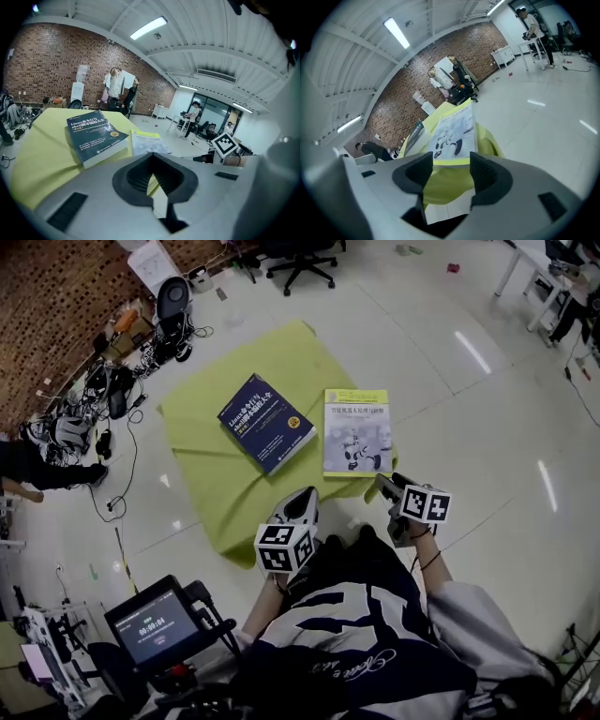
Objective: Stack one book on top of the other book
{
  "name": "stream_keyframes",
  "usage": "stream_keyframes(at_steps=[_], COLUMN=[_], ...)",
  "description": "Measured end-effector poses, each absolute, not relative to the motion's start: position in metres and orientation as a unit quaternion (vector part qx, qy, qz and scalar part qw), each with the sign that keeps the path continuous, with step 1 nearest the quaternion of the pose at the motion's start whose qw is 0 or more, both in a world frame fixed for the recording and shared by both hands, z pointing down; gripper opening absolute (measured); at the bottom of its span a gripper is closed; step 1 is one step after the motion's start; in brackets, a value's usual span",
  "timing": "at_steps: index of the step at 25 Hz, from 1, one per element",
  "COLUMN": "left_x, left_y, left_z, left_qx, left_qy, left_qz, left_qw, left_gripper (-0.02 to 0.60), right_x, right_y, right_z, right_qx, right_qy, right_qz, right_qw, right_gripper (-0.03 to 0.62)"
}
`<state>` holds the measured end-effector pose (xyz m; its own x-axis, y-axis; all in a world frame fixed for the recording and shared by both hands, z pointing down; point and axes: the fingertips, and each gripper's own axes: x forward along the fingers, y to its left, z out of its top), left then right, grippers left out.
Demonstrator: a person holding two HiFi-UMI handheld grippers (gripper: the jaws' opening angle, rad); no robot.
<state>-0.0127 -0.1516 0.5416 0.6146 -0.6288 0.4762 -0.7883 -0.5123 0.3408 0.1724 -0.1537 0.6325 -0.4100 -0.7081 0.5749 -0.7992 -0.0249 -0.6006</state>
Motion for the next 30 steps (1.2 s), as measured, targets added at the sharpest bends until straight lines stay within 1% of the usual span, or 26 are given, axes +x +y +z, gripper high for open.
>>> stream_keyframes(at_steps=[3, 6, 10, 13, 14, 16, 17, 20, 23, 28, 30], left_x=[-0.016, -0.025, -0.025, -0.006, 0.0, 0.004, 0.003, -0.004, -0.006, -0.001, -0.002], left_y=[-0.156, -0.163, -0.166, -0.158, -0.156, -0.157, -0.158, -0.163, -0.169, -0.174, -0.174], left_z=[0.543, 0.543, 0.545, 0.559, 0.563, 0.567, 0.566, 0.563, 0.558, 0.552, 0.554], left_qx=[0.85, 0.838, 0.82, 0.81, 0.807, 0.803, 0.8, 0.79, 0.781, 0.774, 0.771], left_qy=[-0.425, -0.446, -0.476, -0.491, -0.495, -0.501, -0.506, -0.52, -0.532, -0.542, -0.544], left_qz=[0.148, 0.146, 0.143, 0.15, 0.152, 0.155, 0.155, 0.151, 0.147, 0.141, 0.142], left_qw=[0.273, 0.278, 0.283, 0.283, 0.284, 0.283, 0.283, 0.287, 0.29, 0.295, 0.299], left_gripper=[0.003, 0.003, 0.003, 0.003, 0.003, 0.003, 0.003, 0.003, 0.003, 0.003, 0.003], right_x=[0.185, 0.192, 0.189, 0.191, 0.191, 0.187, 0.184, 0.176, 0.169, 0.166, 0.167], right_y=[-0.169, -0.179, -0.186, -0.186, -0.186, -0.187, -0.188, -0.189, -0.192, -0.189, -0.186], right_z=[0.657, 0.677, 0.692, 0.708, 0.712, 0.713, 0.711, 0.692, 0.666, 0.648, 0.643], right_qx=[0.541, 0.532, 0.492, 0.448, 0.433, 0.408, 0.398, 0.369, 0.35, 0.351, 0.351], right_qy=[-0.681, -0.669, -0.663, -0.663, -0.661, -0.656, -0.654, -0.657, -0.66, -0.664, -0.66], right_qz=[0.489, 0.515, 0.562, 0.6, 0.613, 0.634, 0.642, 0.656, 0.663, 0.66, 0.664], right_qw=[0.063, 0.068, 0.041, 0.005, -0.01, -0.034, -0.038, -0.044, -0.054, 0.003, 0.008], right_gripper=[0.262, 0.275, 0.273, 0.268, 0.259, 0.196, 0.178, 0.093, 0.074, 0.075, 0.074])
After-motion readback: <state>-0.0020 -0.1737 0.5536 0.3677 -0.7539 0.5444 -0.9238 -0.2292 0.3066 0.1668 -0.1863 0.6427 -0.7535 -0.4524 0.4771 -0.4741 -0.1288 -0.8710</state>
